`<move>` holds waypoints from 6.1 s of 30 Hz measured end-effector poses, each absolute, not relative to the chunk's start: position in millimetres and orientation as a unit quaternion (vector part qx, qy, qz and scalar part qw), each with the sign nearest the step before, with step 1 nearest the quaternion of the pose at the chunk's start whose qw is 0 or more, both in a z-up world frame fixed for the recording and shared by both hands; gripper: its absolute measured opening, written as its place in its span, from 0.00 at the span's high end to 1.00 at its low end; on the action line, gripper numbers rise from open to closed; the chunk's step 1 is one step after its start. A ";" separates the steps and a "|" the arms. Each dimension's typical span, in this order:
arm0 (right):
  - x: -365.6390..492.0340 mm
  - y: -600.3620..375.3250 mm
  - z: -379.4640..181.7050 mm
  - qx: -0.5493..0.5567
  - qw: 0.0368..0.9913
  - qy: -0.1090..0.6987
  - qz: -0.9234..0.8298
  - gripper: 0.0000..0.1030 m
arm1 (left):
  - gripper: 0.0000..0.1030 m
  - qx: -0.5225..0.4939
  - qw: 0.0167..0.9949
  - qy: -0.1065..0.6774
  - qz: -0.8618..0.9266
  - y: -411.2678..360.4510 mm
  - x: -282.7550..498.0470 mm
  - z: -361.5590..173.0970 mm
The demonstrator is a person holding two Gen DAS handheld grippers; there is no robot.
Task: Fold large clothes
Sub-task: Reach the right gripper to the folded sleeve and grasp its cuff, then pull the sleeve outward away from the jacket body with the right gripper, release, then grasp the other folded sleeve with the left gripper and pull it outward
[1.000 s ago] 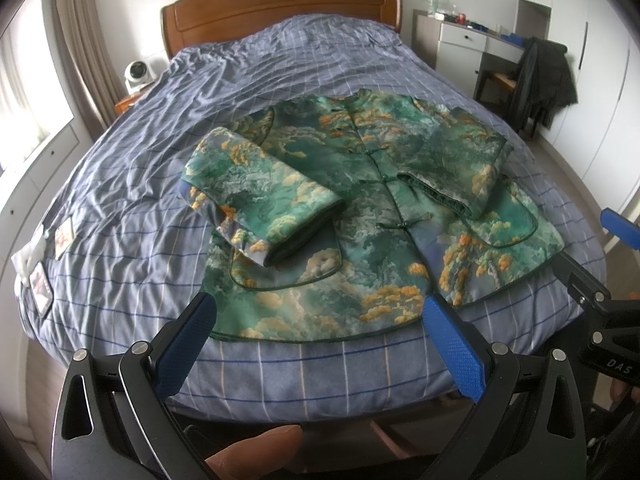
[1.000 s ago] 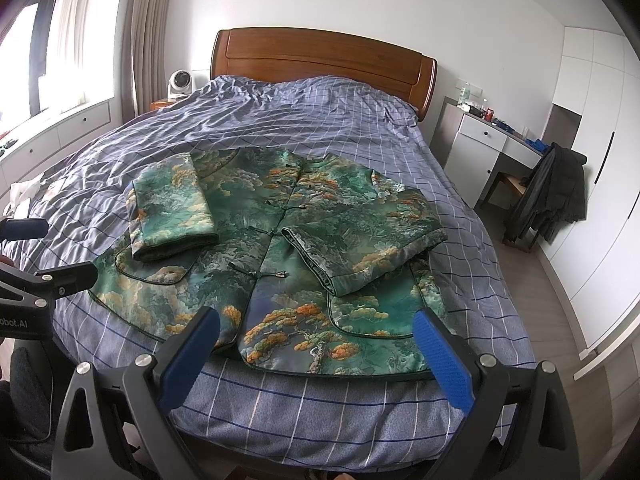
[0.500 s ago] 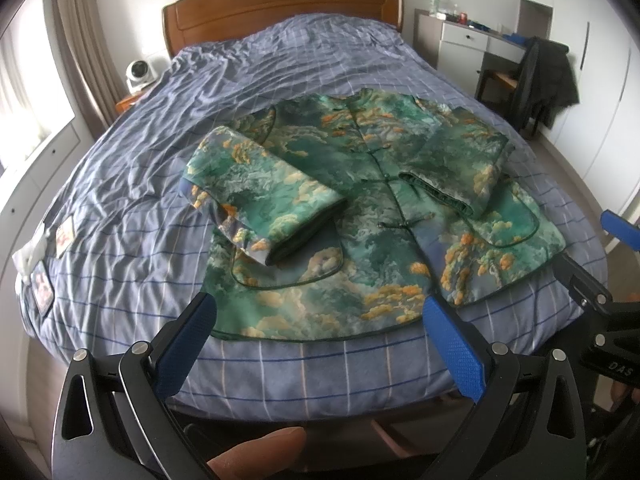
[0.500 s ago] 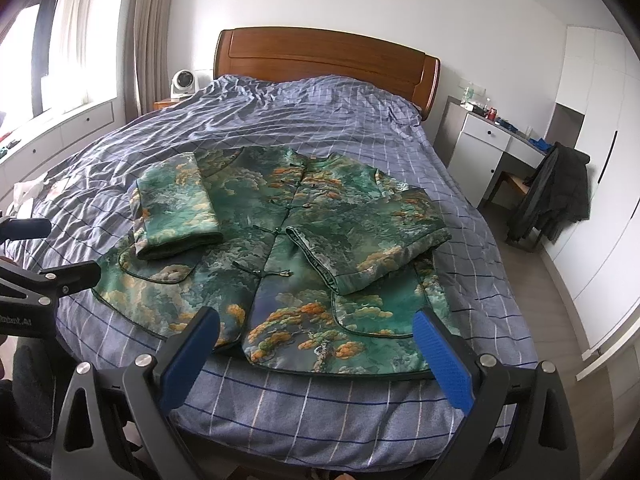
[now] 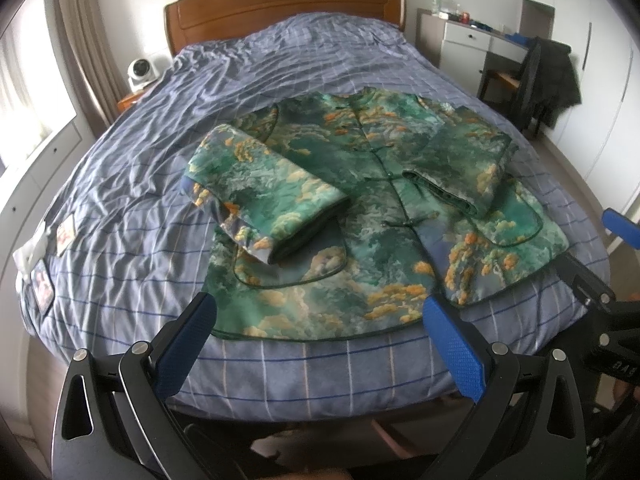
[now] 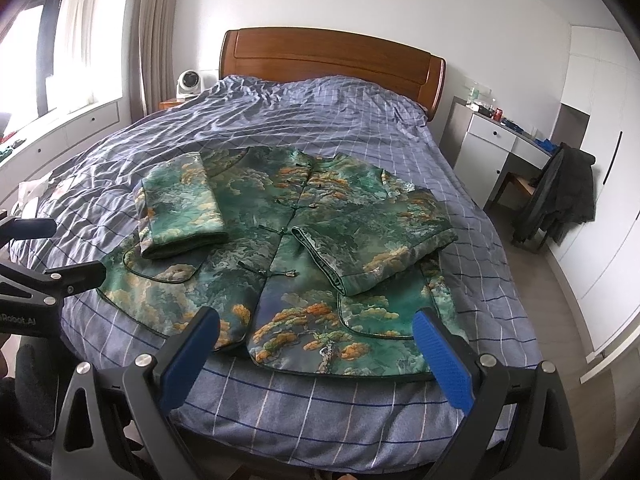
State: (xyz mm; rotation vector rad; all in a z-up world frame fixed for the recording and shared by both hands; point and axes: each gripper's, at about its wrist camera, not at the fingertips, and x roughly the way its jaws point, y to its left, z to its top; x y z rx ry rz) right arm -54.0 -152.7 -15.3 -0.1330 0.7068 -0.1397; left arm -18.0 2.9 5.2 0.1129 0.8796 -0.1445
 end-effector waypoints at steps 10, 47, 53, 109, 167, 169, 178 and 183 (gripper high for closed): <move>-37.9 -178.7 -0.2 -0.099 0.934 0.327 -0.107 0.04 | 0.00 0.055 0.897 0.433 -0.067 8.3 -15.8 0.1; 2.8 -214.6 -11.7 -0.154 0.873 0.410 -0.217 0.04 | 0.00 0.024 0.889 0.451 -0.072 15.9 -11.2 -0.8; 2.2 -218.3 -11.4 -0.153 0.870 0.412 -0.224 0.04 | 0.00 0.025 0.890 0.450 -0.072 15.8 -11.9 -0.2; 29.4 -576.6 -125.8 0.180 0.811 0.389 -0.398 0.44 | 0.01 0.183 0.887 0.413 -0.092 29.7 48.5 -21.0; -15.1 -382.1 -123.6 0.153 0.882 0.426 -0.134 0.27 | 0.16 -0.082 0.839 0.529 -0.099 141.5 131.4 -131.4; -9.9 -389.9 -133.7 0.168 0.877 0.436 -0.113 0.27 | 0.16 -0.086 0.832 0.538 -0.103 132.7 141.9 -142.1; 15.2 -401.1 -173.1 0.229 0.851 0.470 -0.039 0.35 | 0.73 -0.106 0.819 0.547 -0.136 129.2 130.1 -149.2; 17.3 -385.5 -157.9 0.191 0.863 0.465 -0.042 0.85 | 0.88 -0.061 0.831 0.535 -0.135 111.5 124.5 -141.3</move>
